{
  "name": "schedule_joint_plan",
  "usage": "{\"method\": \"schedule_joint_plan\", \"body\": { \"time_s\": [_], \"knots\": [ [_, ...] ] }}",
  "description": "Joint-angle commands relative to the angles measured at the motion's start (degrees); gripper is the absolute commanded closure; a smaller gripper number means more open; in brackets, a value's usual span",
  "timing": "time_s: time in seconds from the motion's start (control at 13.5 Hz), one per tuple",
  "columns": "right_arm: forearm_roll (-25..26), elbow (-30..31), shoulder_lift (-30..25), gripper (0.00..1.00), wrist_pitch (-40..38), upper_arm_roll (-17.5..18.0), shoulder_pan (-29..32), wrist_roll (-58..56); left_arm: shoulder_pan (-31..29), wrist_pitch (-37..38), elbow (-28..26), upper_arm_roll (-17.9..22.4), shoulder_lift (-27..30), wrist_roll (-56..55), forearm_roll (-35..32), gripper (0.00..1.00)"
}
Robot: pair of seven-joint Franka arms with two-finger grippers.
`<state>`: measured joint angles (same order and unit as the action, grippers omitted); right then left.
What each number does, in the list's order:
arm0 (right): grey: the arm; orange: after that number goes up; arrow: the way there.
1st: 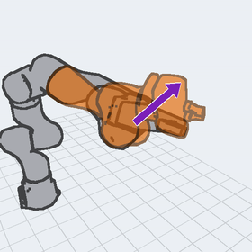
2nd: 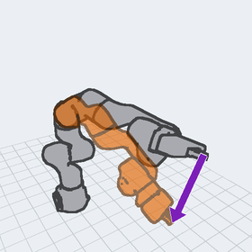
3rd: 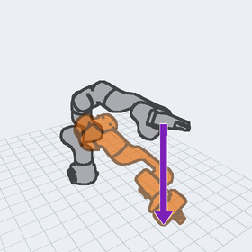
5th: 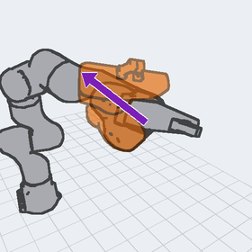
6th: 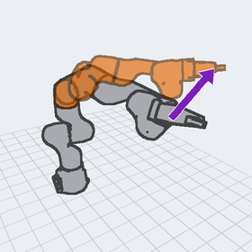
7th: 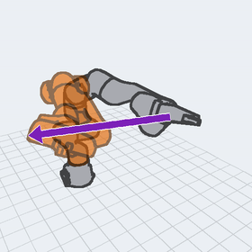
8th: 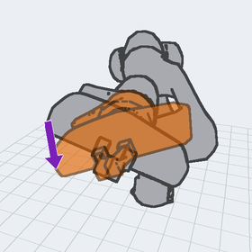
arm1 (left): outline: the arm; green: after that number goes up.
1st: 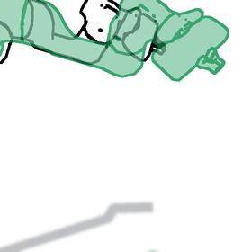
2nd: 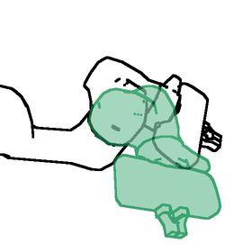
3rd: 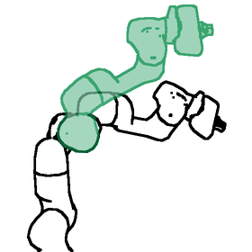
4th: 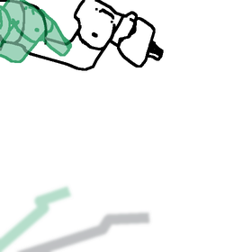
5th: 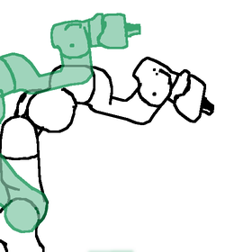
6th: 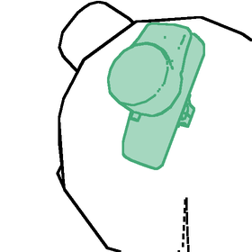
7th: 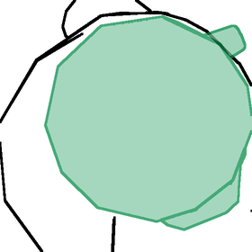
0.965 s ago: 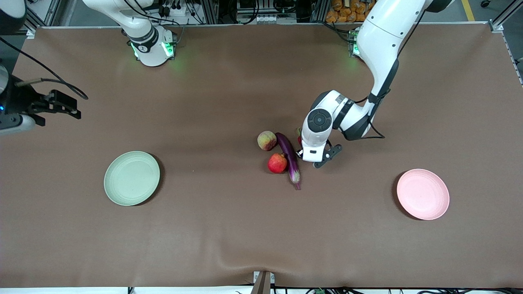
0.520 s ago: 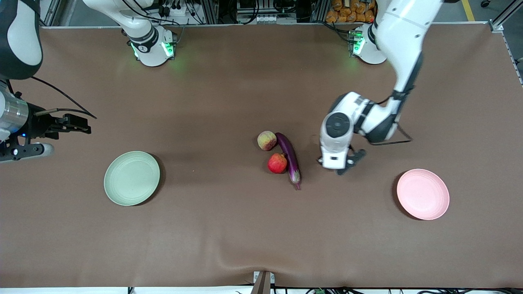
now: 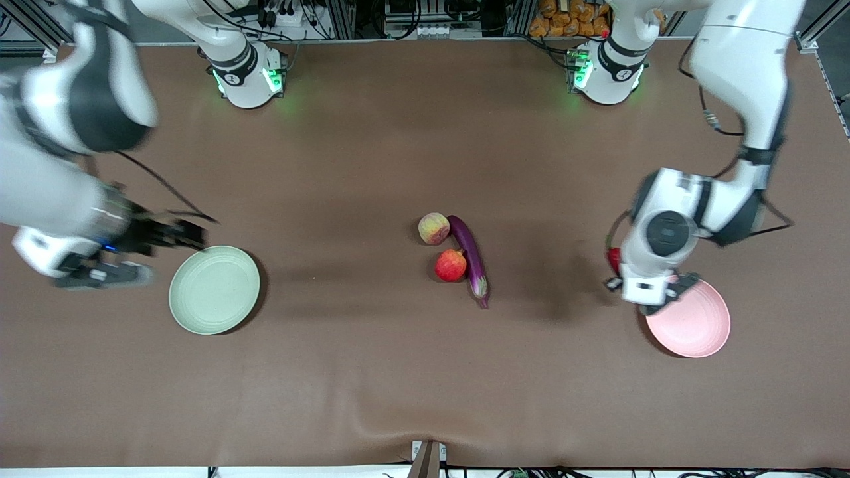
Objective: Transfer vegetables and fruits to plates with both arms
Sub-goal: 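Carry the chili to the pink plate while the right gripper reaches out, then release the chili onto the pink plate while the right gripper grasps the apple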
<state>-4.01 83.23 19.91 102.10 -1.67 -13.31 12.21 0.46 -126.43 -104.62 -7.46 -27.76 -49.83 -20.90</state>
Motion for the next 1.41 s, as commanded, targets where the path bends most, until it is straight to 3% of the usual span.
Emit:
{"method": "schedule_joint_plan", "body": {
  "time_s": [0.0, 0.3, 0.52, 0.59, 0.67, 0.74, 0.82, 1.11, 1.34],
  "knots": [
    [-6.3, -2.1, 6.8, 0.00, 7.3, -0.1, -2.4, 11.0, -6.1, 0.6, 5.4, -0.8, -2.9, 11.4, -1.7, 1.00],
    [-16.9, -4.6, 13.9, 0.00, 15.7, -0.1, -5.4, 23.9, -11.2, 0.1, 12.8, -0.8, -9.0, 21.0, -1.5, 1.00],
    [-18.1, -6.9, 19.5, 0.00, 23.9, -0.1, -11.7, 34.8, -12.1, -0.1, 17.2, -0.7, -12.8, 22.0, -1.3, 1.00],
    [-18.1, -6.9, 20.5, 0.00, 24.9, -0.1, -13.3, 36.0, -12.1, -0.3, 17.6, -0.7, -13.6, 21.9, -1.3, 0.95],
    [-18.1, -6.9, 21.5, 0.00, 25.0, -0.2, -15.0, 37.8, -12.1, -0.7, 17.8, -0.7, -14.0, 21.9, -1.3, 0.64],
    [-18.1, -7.3, 22.4, 0.00, 25.0, -0.2, -16.3, 40.2, -12.2, -1.9, 17.9, -0.7, -14.2, 22.1, -1.3, 0.26],
    [-18.1, -8.6, 23.8, 0.00, 25.0, -0.2, -17.8, 43.0, -12.7, -2.6, 17.9, -0.6, -14.2, 23.5, -1.3, 0.00],
    [-18.1, -15.8, 30.8, 0.00, 26.2, -0.2, -22.7, 52.9, -13.6, -2.1, 17.8, -1.5, -11.4, 25.3, -0.7, 0.00],
    [-18.1, -17.5, 33.2, 0.00, 27.8, -0.2, -24.6, 54.7, -13.4, 3.6, 17.6, -5.1, -8.5, 24.5, 3.1, 0.00]
  ]
}}
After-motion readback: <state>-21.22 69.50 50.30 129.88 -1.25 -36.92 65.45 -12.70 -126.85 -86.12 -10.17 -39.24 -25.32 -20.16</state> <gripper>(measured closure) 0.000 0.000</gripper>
